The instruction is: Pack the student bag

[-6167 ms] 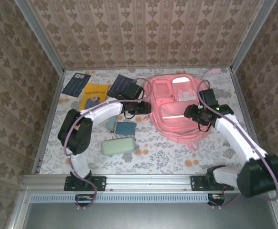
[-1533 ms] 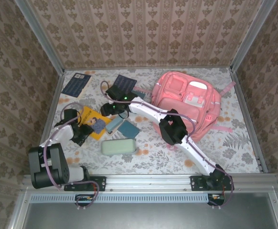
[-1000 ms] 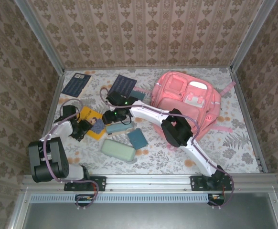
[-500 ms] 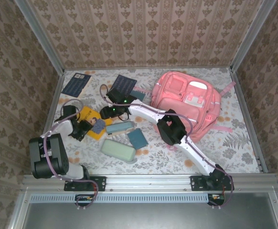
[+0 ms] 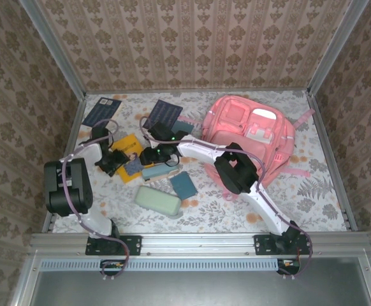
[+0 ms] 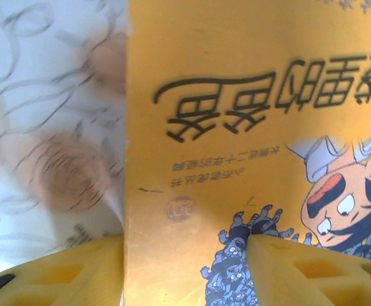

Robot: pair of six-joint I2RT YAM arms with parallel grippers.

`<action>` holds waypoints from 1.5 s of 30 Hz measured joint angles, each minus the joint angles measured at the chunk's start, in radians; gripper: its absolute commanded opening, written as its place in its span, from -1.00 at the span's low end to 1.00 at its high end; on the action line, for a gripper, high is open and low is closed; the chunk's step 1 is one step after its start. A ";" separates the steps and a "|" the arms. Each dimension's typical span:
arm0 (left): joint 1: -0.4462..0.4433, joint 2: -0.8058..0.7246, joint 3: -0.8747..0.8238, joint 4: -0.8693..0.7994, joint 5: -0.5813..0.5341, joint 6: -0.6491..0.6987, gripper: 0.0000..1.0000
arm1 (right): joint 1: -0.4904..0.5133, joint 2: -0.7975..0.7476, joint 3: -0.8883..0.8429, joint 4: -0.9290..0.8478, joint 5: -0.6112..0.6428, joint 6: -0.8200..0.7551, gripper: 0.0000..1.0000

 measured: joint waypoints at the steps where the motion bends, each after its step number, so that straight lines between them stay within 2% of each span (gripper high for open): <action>1: -0.004 0.013 0.016 0.003 0.002 0.007 0.14 | -0.001 -0.002 -0.002 -0.006 0.008 0.001 0.08; 7: -0.019 0.002 0.024 0.027 0.007 0.032 0.16 | -0.005 -0.015 -0.018 -0.007 0.058 0.026 0.09; 13: -0.018 -0.144 -0.068 0.024 0.003 0.034 0.15 | -0.010 -0.014 -0.009 0.002 0.113 0.029 0.10; 17: -0.018 -0.187 -0.125 0.023 -0.005 0.033 0.04 | -0.010 0.002 0.048 0.003 0.155 0.026 0.10; 21: -0.018 -0.168 -0.152 0.025 -0.008 0.029 -0.11 | -0.010 0.019 0.091 0.003 0.184 0.025 0.10; 23: -0.018 -0.145 -0.153 0.031 -0.007 0.027 -0.34 | -0.010 0.035 0.112 0.003 0.191 0.026 0.10; 25: -0.018 -0.134 -0.150 0.050 0.010 0.027 -0.45 | -0.010 0.056 0.133 -0.001 0.192 0.025 0.10; 33: -0.017 -0.131 -0.157 0.087 0.029 0.029 -0.46 | 0.000 0.103 0.183 -0.038 0.194 0.026 0.08; 39: -0.010 -0.131 -0.164 0.102 0.048 0.029 -0.47 | -0.022 0.103 0.174 -0.018 0.082 0.086 0.03; 45: -0.010 -0.131 -0.164 0.104 0.050 0.029 -0.47 | -0.066 0.092 0.083 0.154 -0.106 0.236 -0.02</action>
